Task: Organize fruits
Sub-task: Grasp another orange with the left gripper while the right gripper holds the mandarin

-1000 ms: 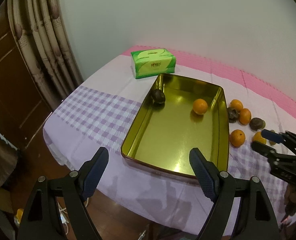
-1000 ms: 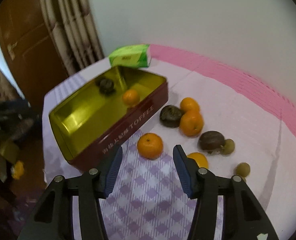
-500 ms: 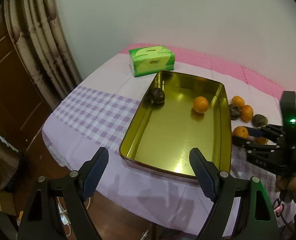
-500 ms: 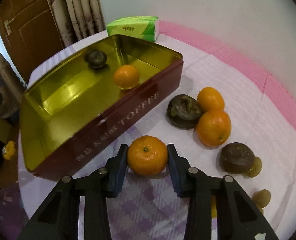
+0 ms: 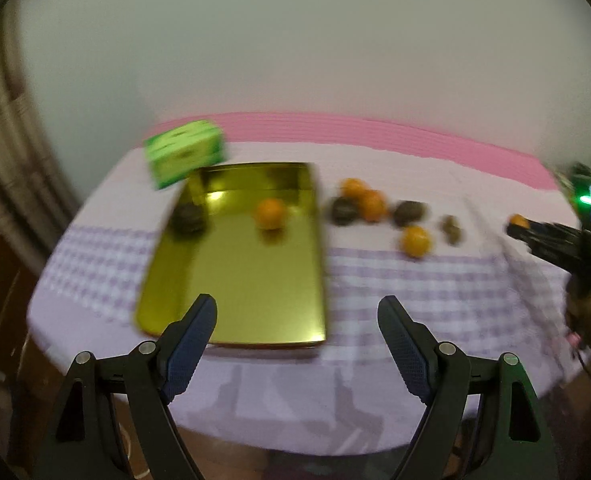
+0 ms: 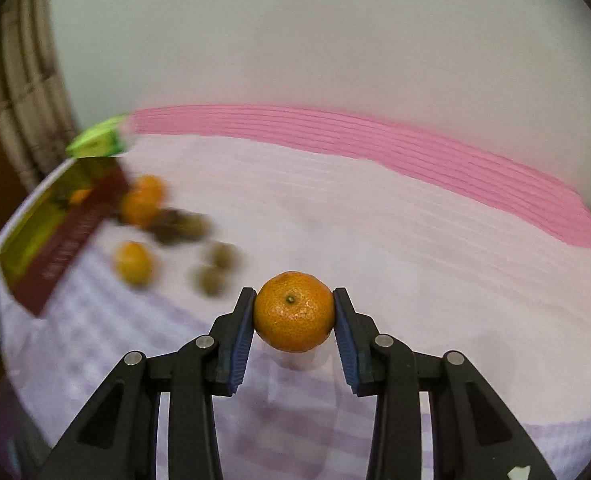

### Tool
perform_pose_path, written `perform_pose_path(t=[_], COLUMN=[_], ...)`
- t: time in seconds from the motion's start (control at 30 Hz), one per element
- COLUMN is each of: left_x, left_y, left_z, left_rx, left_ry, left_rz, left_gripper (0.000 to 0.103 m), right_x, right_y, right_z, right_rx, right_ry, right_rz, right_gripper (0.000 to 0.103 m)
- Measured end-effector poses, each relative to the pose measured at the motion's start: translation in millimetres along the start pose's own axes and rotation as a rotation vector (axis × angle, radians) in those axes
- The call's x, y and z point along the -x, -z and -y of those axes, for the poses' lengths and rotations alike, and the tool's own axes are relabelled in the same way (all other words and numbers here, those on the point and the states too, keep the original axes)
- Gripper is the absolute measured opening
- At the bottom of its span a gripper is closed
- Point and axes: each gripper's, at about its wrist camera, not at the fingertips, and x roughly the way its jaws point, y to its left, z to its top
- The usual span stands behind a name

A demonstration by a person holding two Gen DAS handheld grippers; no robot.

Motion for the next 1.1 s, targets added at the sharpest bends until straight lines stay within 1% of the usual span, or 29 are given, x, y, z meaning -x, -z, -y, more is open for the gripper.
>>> perform_pose_path(t=[0.1,0.13,0.17,0.23,0.3,0.37,0.47,0.5,0.57,0.73,0.87,0.9,0.97,1.0,1.03,1.1], left_x=[-10.5,-18.7,-28.5,-48.9,-73.9,-94.3,-114.2,-120.0,-132.3,-161.0,-176.0,-179.5,-185.9,-190.0,-195.9,-195.2], left_y=[-14.7,-22.2,-29.5,-41.1,-51.5,-58.6,-61.3,-62.0,-62.2,-65.5,-66.3,-65.8,-63.6,-62.7,-61.5,-61.4], left_z=[24.1,32.2,38.8,49.4,62.9,73.2,90.4,94.6,99.8,101.5,102.4,103.2,105.6,107.0,108.5,111.9], left_rx=[-0.035,-0.039,-0.035,-0.016,-0.014,-0.022,-0.051,-0.056,-0.052,0.017,0.057,0.056,0.046,0.04,0.035,0.014], left_ry=[0.132,0.183,0.213,0.23,0.264,0.261,0.236,0.23,0.235,0.251,0.238,0.228,0.209,0.206,0.197,0.177], left_rz=[-0.022,-0.043,-0.064,-0.098,-0.136,-0.17,-0.186,-0.188,-0.202,-0.241,-0.262,-0.267,-0.281,-0.293,-0.31,-0.285], left_gripper=[0.083,0.083,0.083,0.083,0.083,0.083,0.083,0.083,0.083,0.081,0.08,0.078,0.065,0.061,0.055,0.048], right_x=[-8.6,-11.3,-11.8,-14.6,-18.7,-21.1,-18.6,-19.7,-25.4,-25.5,-25.5,-26.0,-26.8,-26.9,-26.8,-27.7], right_y=[7.5,10.4,10.5,14.7,17.3,18.4,17.8,18.5,14.3,14.0,14.6,14.6,14.4,14.4,14.6,14.1], right_z=[26.2,33.5,42.8,50.2,51.3,56.9,62.6,64.3,56.8,55.8,59.4,60.0,59.8,59.3,59.7,59.0], right_rx=[-0.063,-0.084,-0.095,-0.12,-0.134,-0.151,-0.174,-0.18,-0.183,-0.173,-0.192,-0.196,-0.196,-0.195,-0.194,-0.193], right_ry=[0.037,0.047,0.048,0.049,0.05,0.036,0.014,0.003,-0.005,-0.021,-0.037,-0.041,-0.045,-0.045,-0.045,-0.045], right_rz=[-0.008,-0.007,-0.006,0.001,0.006,0.0,0.021,0.014,0.004,0.009,0.007,0.005,0.003,0.002,0.001,-0.002], right_gripper=[0.035,0.035,0.035,0.035,0.035,0.035,0.035,0.036,0.036,0.036,0.036,0.036,0.036,0.036,0.036,0.037])
